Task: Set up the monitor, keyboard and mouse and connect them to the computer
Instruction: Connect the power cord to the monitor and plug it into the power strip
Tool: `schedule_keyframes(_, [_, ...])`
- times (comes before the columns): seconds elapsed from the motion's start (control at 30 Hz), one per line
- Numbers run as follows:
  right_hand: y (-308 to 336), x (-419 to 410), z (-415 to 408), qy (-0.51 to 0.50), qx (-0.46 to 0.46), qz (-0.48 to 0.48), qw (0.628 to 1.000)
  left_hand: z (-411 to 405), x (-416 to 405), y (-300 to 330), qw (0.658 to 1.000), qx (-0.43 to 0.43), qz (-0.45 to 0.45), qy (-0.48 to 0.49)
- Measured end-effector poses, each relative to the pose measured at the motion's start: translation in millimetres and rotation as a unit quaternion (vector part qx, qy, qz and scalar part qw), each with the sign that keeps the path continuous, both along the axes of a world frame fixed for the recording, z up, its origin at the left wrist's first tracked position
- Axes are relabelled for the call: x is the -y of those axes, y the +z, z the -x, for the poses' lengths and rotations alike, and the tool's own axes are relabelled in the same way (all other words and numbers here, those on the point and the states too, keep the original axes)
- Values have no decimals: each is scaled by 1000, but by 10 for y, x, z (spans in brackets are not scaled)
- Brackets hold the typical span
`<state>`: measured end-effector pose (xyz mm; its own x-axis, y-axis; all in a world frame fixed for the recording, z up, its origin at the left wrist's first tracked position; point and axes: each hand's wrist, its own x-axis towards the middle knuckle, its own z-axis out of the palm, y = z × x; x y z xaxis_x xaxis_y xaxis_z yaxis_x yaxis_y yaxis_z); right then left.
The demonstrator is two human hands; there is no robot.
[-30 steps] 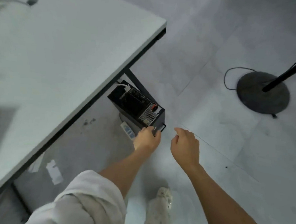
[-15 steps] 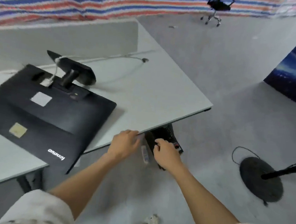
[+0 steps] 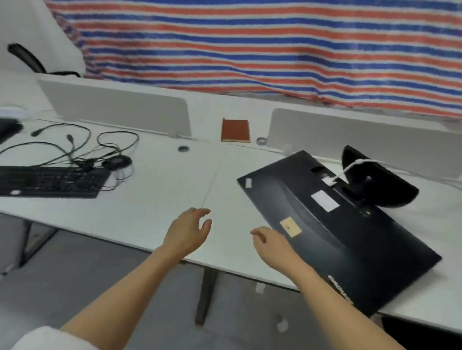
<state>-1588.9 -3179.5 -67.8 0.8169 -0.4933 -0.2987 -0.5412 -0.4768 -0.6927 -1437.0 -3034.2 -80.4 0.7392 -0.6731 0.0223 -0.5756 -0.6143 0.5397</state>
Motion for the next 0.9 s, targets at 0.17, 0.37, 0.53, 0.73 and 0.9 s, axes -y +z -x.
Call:
schedule_keyframes(0.17, [179, -707, -1285, 139, 2, -3, 990, -946, -1054, 244, 993, -9, 1, 120])
schedule_keyframes(0.37, [289, -1314, -2535, 172, 90, -14, 981, -1710, -1794, 425, 974, -19, 50, 222])
schedule_keyframes(0.53, [157, -1573, -3579, 200, 112, -36, 973, -2519, -2126, 392, 963, -15, 50, 265])
schedule_keyframes(0.73, [-74, -1518, -4798, 213, 81, -39, 973, -3592, -2141, 308, 952, -64, 52, 295])
schedule_keyframes(0.9, [-259, -1594, -5572, 217, 45, -68, 973, -4301, -2175, 132, 939, -111, 68, 318])
